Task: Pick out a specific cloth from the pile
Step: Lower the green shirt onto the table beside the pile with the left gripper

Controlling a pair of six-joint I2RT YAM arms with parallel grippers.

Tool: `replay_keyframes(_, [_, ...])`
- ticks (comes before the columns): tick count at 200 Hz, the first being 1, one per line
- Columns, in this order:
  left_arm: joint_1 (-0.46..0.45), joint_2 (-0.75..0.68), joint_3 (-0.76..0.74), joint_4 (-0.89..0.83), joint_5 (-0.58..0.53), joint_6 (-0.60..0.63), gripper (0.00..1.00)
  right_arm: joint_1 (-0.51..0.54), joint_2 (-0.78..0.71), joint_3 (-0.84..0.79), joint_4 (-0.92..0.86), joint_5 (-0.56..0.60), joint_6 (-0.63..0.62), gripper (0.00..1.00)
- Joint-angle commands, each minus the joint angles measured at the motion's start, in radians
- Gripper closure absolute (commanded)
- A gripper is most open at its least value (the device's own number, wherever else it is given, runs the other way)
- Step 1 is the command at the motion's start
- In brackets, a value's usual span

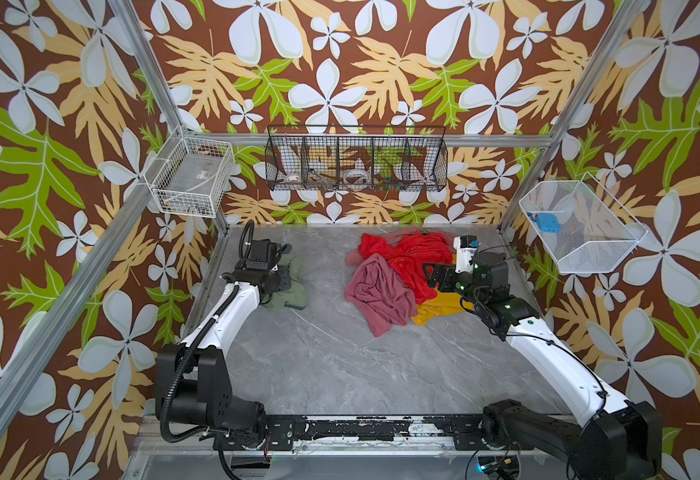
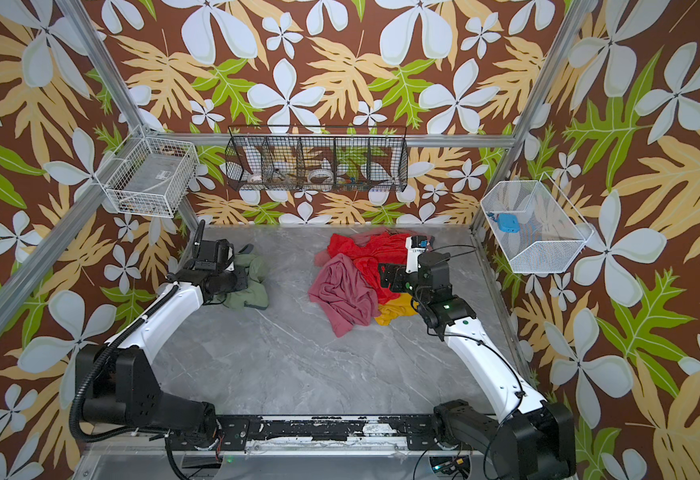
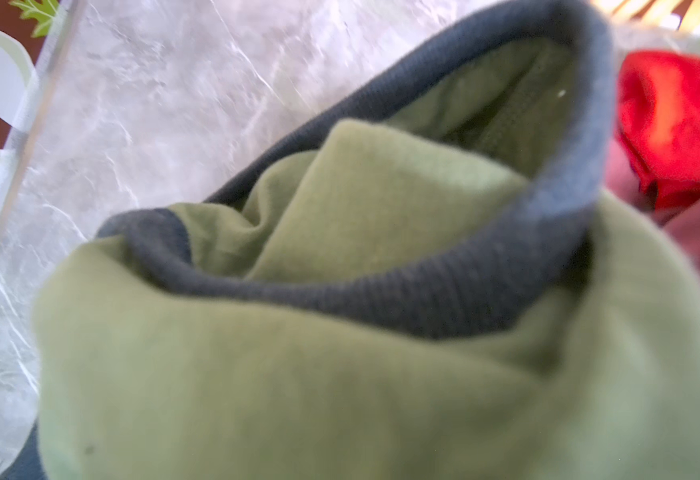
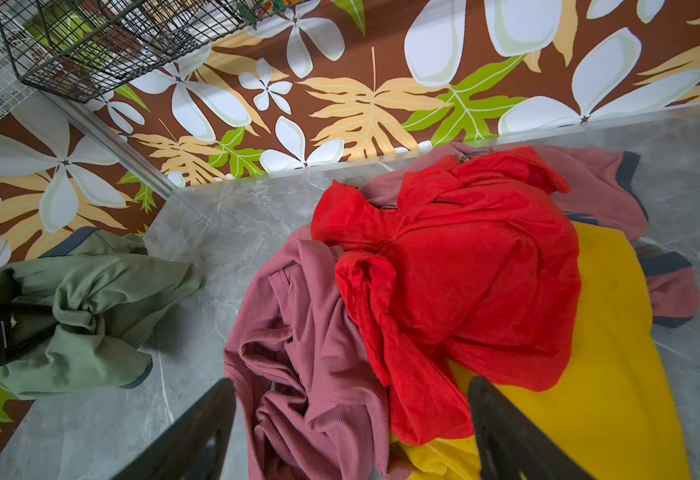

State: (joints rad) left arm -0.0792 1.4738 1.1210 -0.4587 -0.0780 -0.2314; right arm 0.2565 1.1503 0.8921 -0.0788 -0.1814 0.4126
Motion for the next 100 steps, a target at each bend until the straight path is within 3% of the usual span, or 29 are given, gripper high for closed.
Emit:
replay_keyframes(1, [0.013, 0.038, 0.042, 0.053, 0.005, 0.024, 1.00, 0.001, 0.006, 0.000, 0.028, -0.013, 0.015, 0.14])
replay_keyframes(66, [0.032, 0.258, 0.236, 0.163, 0.001, 0.056, 1.00, 0.001, -0.026, -0.033, 0.024, 0.036, -0.007, 0.16])
replay_keyframes(100, [0.033, 0.403, 0.349, 0.144, -0.063, 0.059, 1.00, 0.001, -0.047, -0.076, 0.043, 0.054, -0.015, 0.16])
